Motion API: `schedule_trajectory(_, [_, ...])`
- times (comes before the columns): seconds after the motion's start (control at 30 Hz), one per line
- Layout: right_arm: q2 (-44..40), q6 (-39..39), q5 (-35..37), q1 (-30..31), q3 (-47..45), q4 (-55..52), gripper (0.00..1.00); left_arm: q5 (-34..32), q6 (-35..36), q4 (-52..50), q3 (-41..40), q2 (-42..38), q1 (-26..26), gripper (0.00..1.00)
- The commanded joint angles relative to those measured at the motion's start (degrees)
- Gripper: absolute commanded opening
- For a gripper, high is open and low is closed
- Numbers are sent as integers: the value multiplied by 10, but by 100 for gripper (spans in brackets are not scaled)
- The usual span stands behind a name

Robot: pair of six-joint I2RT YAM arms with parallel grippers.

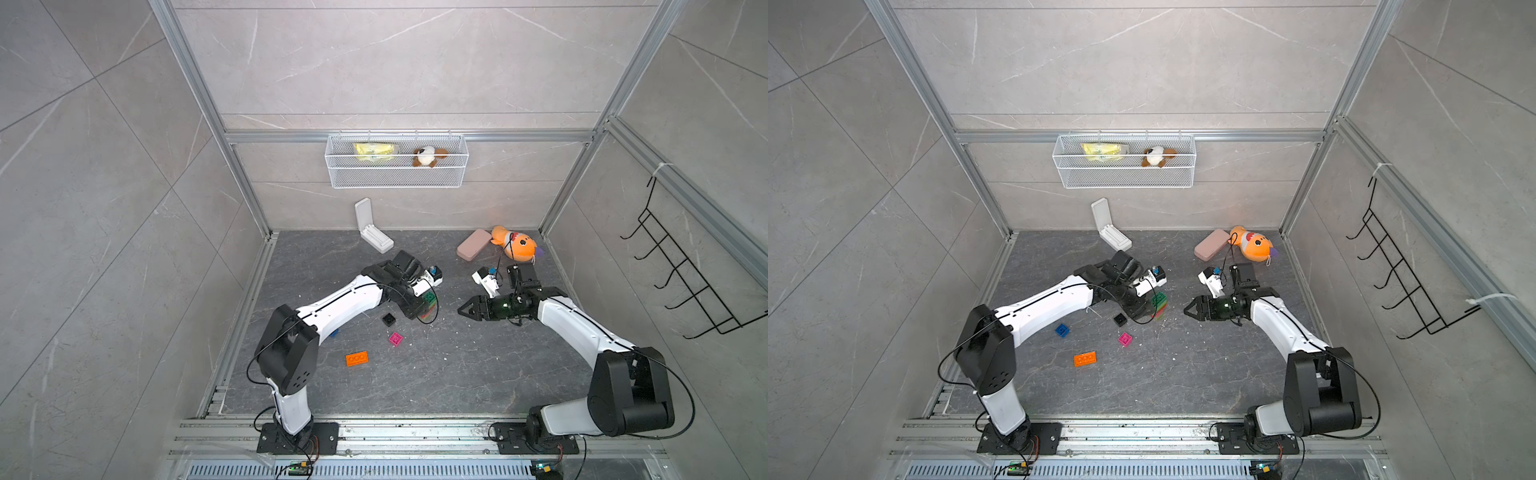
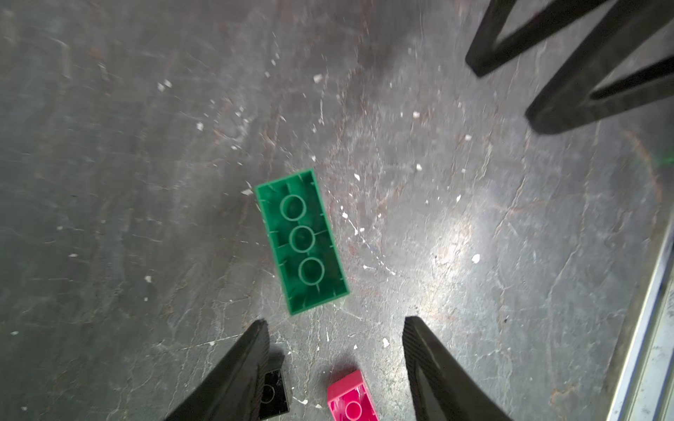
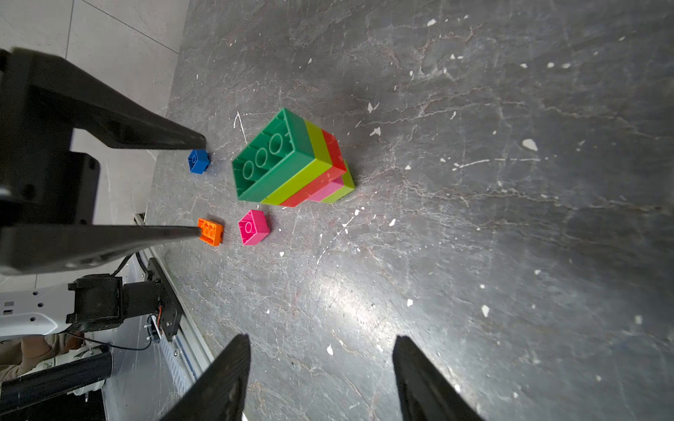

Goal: Assemble a carrot with lego
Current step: Assemble the lego brick with the lego brick.

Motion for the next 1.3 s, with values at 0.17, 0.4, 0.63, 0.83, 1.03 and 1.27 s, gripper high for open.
schedule_trajectory(0.17, [3,0,-2,1,3,-6,65,-15,-74,43,47,65,6,44])
schedule_trajectory(0.4, [5,0,-2,0,1,-5,65,-13,-83,47,51,87,7,35])
schedule_trajectory(0.63, [6,0,-2,1,-2,-4,65,-16,-75,29,42,106,6,29])
schedule_trajectory(0.83, [5,0,-1,0,-5,-3,65,-47,-67,-15,39,145,6,29])
schedule_trajectory(1.03, [5,1,-2,0,-3,-4,65,-69,-53,-55,76,152,6,31])
schedule_trajectory(1.27, [5,2,-2,0,-3,-5,65,-62,-50,-58,145,136,12,44])
